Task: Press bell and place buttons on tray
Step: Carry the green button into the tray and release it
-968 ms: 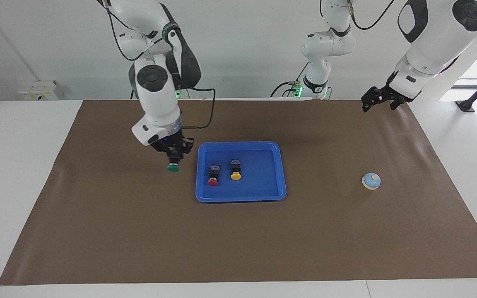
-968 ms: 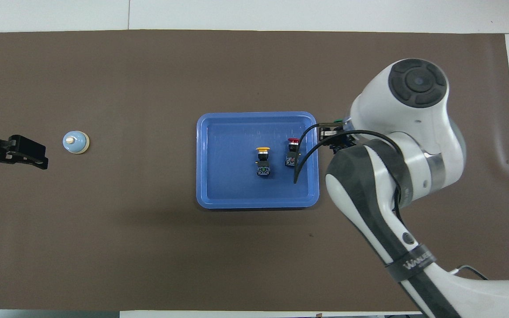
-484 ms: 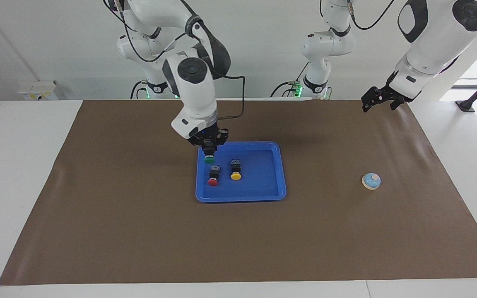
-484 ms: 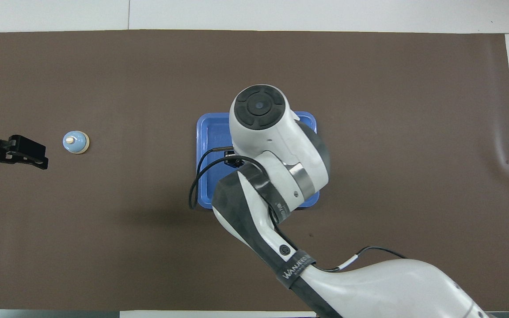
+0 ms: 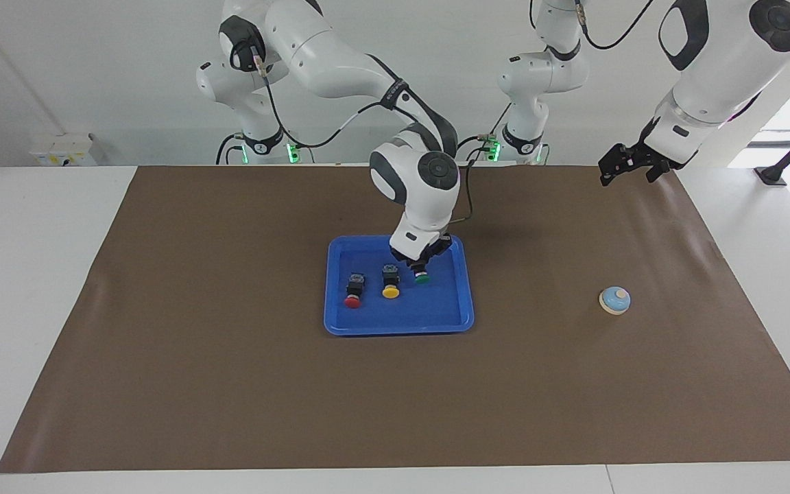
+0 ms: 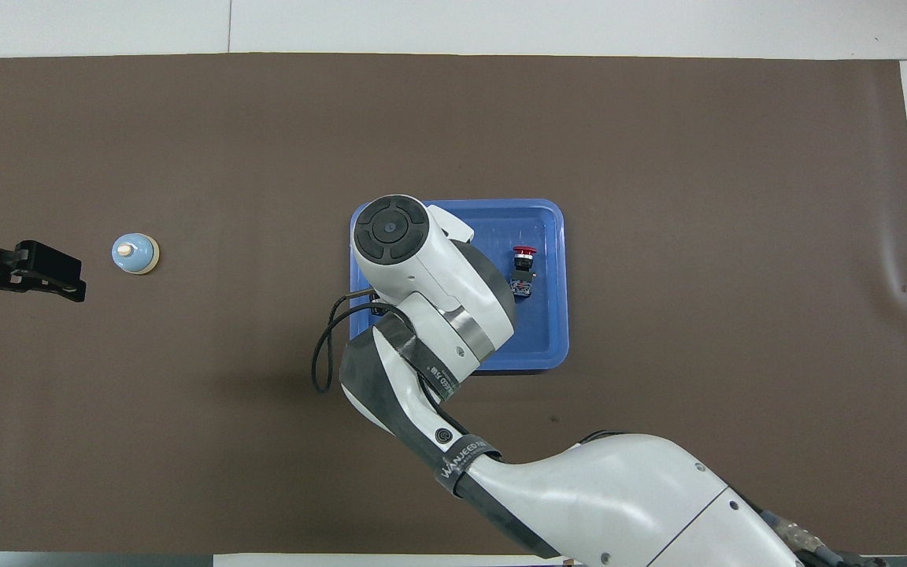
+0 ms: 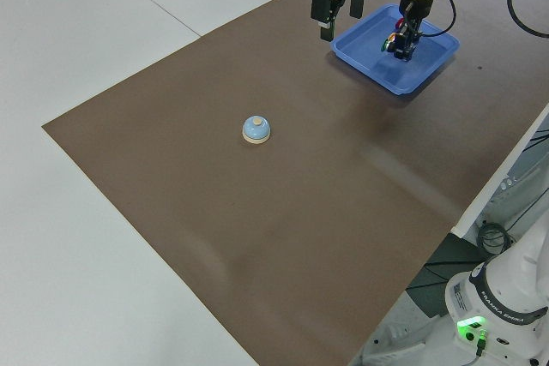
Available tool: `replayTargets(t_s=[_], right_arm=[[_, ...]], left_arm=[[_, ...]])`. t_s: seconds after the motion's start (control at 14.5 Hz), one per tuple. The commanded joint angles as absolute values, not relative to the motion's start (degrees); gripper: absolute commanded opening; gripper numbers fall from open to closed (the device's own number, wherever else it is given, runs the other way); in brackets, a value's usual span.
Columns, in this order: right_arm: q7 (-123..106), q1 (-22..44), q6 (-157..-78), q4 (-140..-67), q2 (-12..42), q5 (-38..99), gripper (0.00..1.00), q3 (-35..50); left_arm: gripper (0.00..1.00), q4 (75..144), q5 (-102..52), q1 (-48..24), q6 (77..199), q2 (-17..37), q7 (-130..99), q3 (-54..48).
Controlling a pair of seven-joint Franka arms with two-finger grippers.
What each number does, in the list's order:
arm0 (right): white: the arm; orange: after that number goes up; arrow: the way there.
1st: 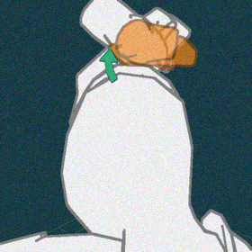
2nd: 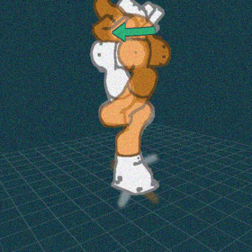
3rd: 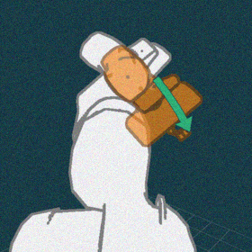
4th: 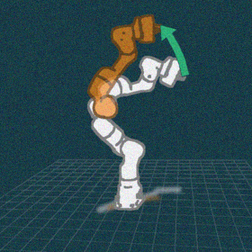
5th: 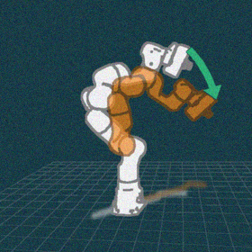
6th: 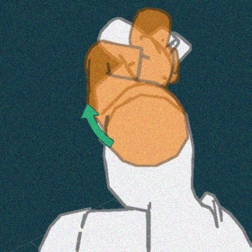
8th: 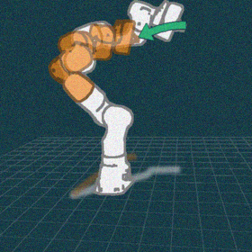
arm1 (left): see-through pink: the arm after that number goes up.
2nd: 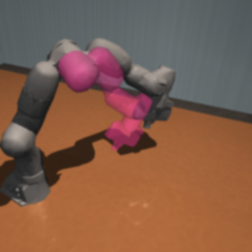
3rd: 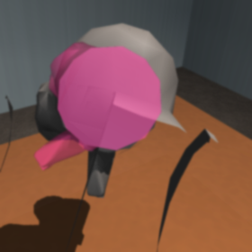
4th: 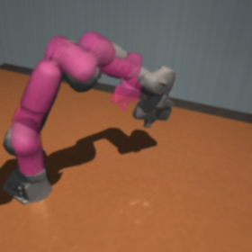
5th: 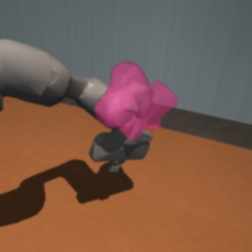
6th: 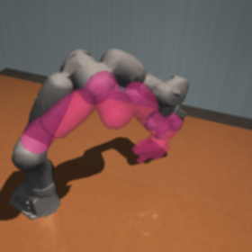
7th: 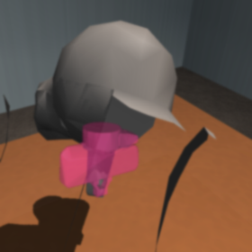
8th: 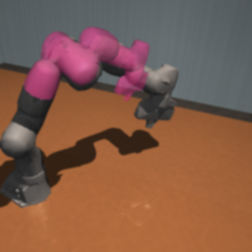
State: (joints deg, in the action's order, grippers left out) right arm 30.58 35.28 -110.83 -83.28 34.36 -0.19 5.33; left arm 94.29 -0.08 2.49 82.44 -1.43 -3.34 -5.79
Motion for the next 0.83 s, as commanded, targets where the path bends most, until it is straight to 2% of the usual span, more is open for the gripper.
replayTargets(t_s=[0.0, 0.28, 0.48, 0.55, 0.62, 0.76], right_arm=[[29.88, 35.33, -113.98, -83.50, 34.54, -0.79, 0.00, 5.10], [35.68, 36.21, -119.07, -86.38, 34.37, -0.88, 0.00, 5.10], [36.74, 36.74, -119.27, -87.45, 34.19, -0.97, 0.03, 5.01], [36.74, 36.65, -118.83, -87.36, 34.10, -1.05, 0.96, 5.01], [36.83, 36.74, -118.13, -87.28, 33.93, -1.23, 1.00, 4.92], [36.74, 36.21, -114.98, -86.49, 33.23, -1.14, 1.00, 4.83]], left_arm=[[1.00, 95.54, -0.26, 2.46, 83.41, -2.72, -3.25, -5.54], [1.00, 95.54, -0.26, 2.46, 83.41, -2.72, -3.25, -5.54], [1.00, 95.54, -0.26, 2.46, 83.41, -2.72, -3.25, -5.54], [1.00, 95.54, -0.26, 2.46, 83.41, -2.72, -3.25, -5.54], [1.00, 95.54, -0.26, 2.46, 83.41, -2.72, -3.25, -5.54], [1.00, 95.54, -0.26, 2.46, 83.41, -2.72, -3.25, -5.54]])
